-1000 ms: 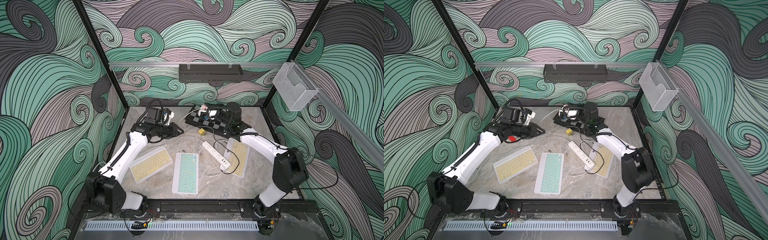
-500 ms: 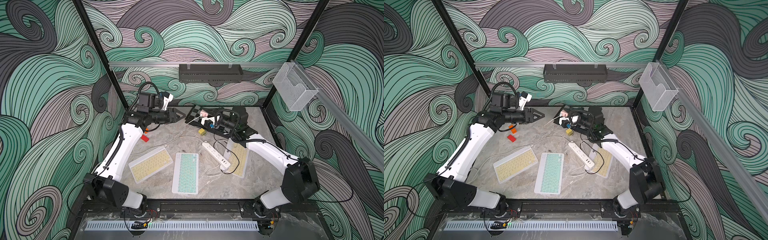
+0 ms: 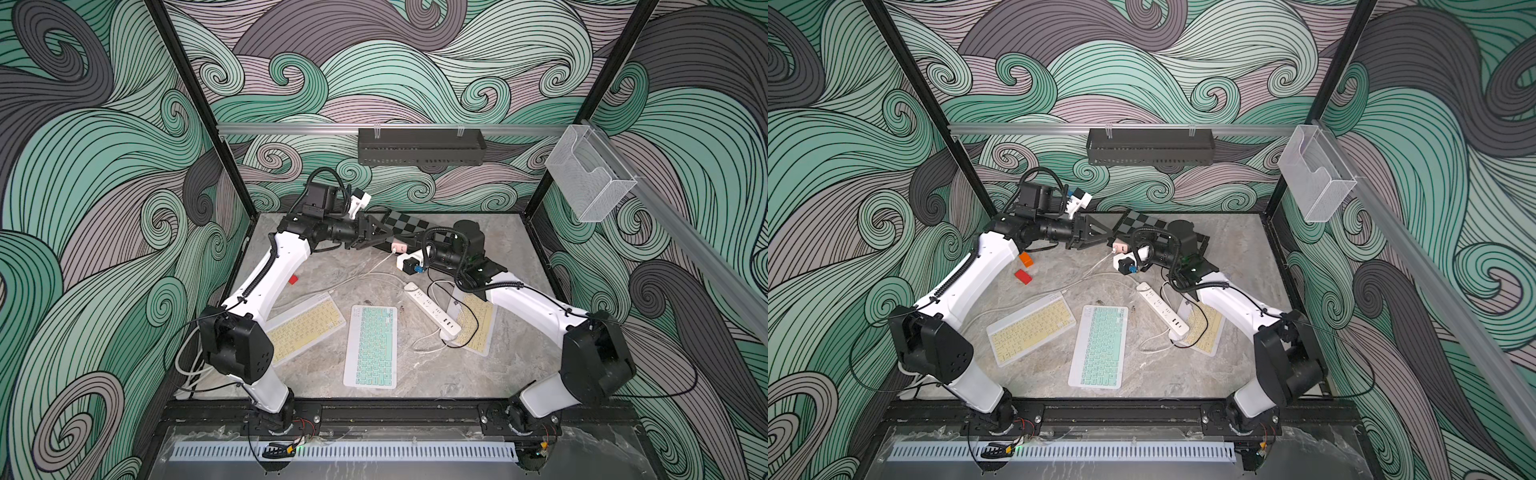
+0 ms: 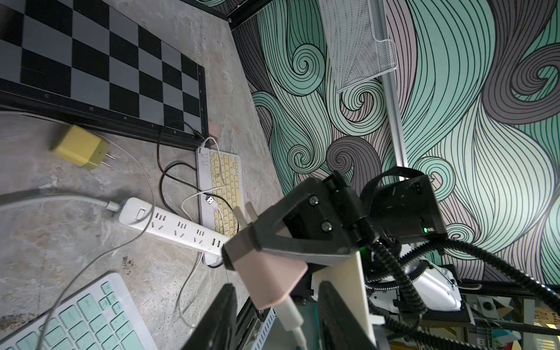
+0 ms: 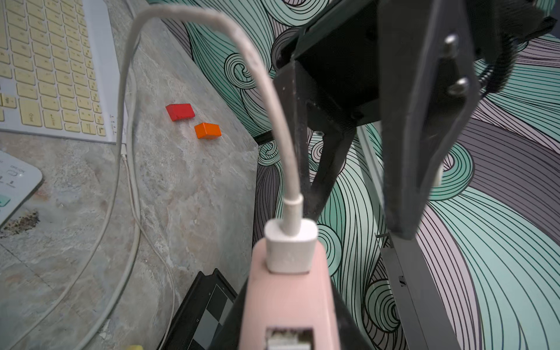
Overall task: Unplug the wireless keyboard
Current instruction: Remove the power cord from the plug.
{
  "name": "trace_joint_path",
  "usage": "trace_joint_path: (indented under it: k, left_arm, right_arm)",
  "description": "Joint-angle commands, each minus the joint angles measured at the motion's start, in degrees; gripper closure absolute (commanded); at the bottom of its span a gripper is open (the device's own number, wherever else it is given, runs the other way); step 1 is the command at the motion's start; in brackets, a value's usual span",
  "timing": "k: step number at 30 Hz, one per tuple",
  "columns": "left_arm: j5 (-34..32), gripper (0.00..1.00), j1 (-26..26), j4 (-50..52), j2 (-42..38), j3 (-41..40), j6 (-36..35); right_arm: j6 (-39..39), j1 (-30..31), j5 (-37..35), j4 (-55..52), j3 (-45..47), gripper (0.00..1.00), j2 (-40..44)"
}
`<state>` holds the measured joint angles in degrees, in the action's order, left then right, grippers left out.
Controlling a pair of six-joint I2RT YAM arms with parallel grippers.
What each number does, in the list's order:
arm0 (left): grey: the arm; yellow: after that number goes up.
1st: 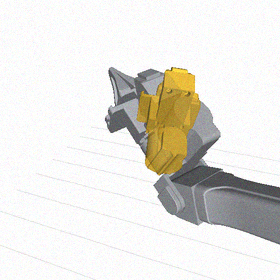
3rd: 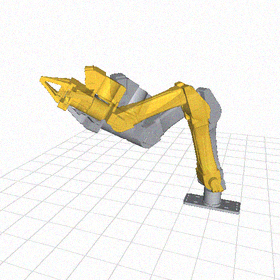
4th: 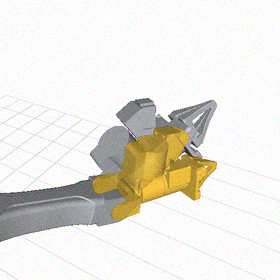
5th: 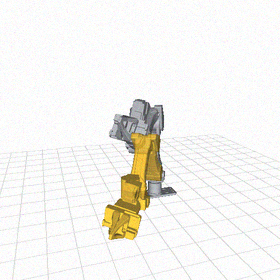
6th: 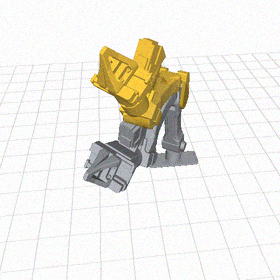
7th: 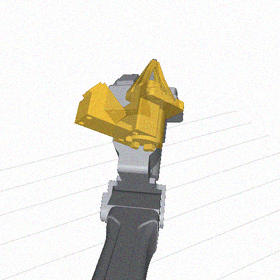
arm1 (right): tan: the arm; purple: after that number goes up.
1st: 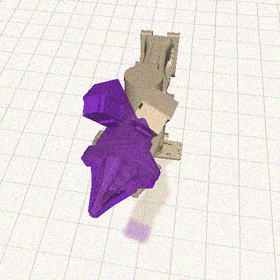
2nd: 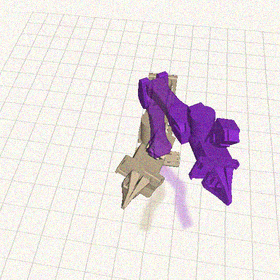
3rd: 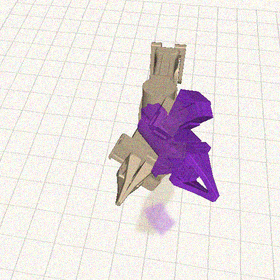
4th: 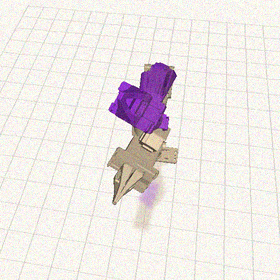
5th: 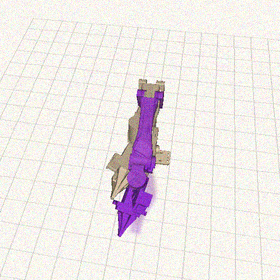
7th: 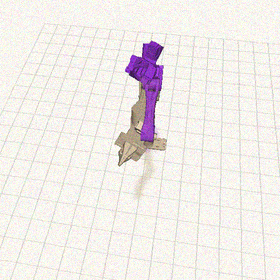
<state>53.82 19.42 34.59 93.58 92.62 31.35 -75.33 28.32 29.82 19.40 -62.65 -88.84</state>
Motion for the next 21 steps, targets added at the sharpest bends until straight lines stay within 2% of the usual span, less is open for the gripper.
trace_joint_path:
  k: [1,4,7,9,12,14,21]
  left_arm:
    - [0.4,0.54,2.1,1.6,-1.4,-0.6,-1.8]
    - [-2.7,0.54,3.2,9.4,0.5,3.6,-7.8]
    - [-9.9,0.56,3.8,18.7,2.0,8.2,-14.1]
    - [-14.3,0.6,4.0,21.3,2.3,9.5,-15.8]
    - [-15.1,0.6,4.5,21.0,2.4,10.5,-15.9]
    - [-17.9,0.61,5.3,21.8,2.9,12.0,-16.3]
    - [-27.6,0.63,8.9,31.7,7.2,21.2,-21.3]
  right_arm:
    - [-7.0,0.2,0.0,0.3,-3.0,1.0,-0.8]
    - [-7.0,0.5,0.8,-0.9,-4.3,1.0,-1.1]
    - [-7.2,0.8,0.6,-1.3,-4.5,1.0,-1.3]
    - [-7.5,1.0,0.3,-1.5,-4.3,1.0,-1.4]
    - [-8.2,1.6,-0.3,-2.3,-4.3,1.0,-1.4]
    - [-8.6,1.9,-0.6,-2.9,-4.3,1.0,-1.4]
    - [-10.3,2.8,-2.6,-4.6,-4.2,1.0,-1.1]
